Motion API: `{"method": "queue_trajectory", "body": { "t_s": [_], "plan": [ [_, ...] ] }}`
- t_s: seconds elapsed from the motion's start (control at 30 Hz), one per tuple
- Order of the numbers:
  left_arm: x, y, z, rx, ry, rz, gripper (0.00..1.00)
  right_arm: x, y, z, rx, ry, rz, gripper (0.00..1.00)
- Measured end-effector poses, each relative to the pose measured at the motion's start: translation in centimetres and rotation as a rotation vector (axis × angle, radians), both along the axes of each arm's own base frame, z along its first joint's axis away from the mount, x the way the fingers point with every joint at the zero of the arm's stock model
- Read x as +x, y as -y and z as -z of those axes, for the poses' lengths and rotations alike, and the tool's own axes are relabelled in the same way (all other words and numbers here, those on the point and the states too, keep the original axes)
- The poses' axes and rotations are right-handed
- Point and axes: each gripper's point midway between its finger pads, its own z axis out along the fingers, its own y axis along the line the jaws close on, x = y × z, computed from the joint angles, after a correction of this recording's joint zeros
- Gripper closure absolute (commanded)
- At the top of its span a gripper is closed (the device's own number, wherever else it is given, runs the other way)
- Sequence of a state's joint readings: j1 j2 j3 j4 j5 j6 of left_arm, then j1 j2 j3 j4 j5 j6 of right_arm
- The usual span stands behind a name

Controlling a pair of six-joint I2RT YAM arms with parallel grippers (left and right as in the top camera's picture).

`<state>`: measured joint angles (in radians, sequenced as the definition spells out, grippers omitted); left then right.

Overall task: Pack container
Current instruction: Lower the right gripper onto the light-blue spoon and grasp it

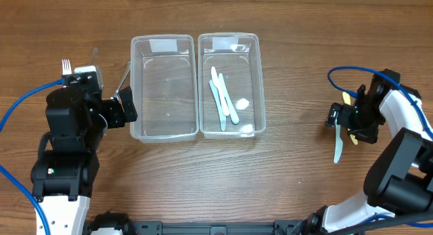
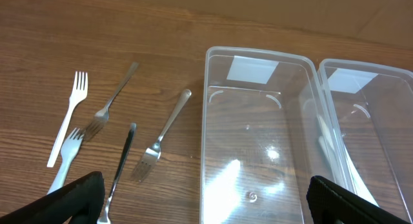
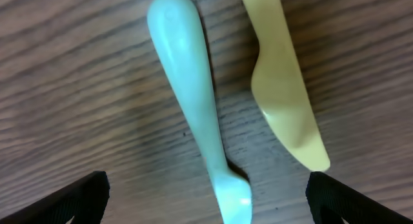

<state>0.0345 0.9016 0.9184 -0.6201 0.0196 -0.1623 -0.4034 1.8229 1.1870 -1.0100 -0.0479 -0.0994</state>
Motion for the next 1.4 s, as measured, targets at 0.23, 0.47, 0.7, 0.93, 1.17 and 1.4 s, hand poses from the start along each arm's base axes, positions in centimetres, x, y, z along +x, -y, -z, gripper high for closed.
{"method": "queue_trajectory", "body": {
  "t_s": [0.23,0.47,0.7,0.93,1.17,1.4],
  "plan": [
    [0.0,0.0,0.0,0.001,0.0,0.0,0.0,0.6,0.3,0.1,-0.012,0.027,-0.022,0.0],
    [0.0,0.0,0.0,0.0,0.0,0.0,0.0,-0.1,0.1,2.1,0.012,-0.038,-0.033,0.0],
    [0.0,0.0,0.0,0.0,0.0,0.0,0.0,-0.1,0.3,2.4,-0.006,-0.056,-0.036,0.12],
    [0.0,0.0,0.0,0.0,0.0,0.0,0.0,-0.2,0.3,2.4,-0.008,-0.06,-0.041,0.11],
    [0.1,0.0,-0.1,0.0,0.004,0.0,0.0,0.3,-1.6,2.7,-0.02,-0.078,-0.123,0.27],
    [0.1,0.0,-0.1,0.0,0.004,0.0,0.0,0.5,-2.0,2.8,-0.029,-0.082,-0.152,0.46]
  ]
}}
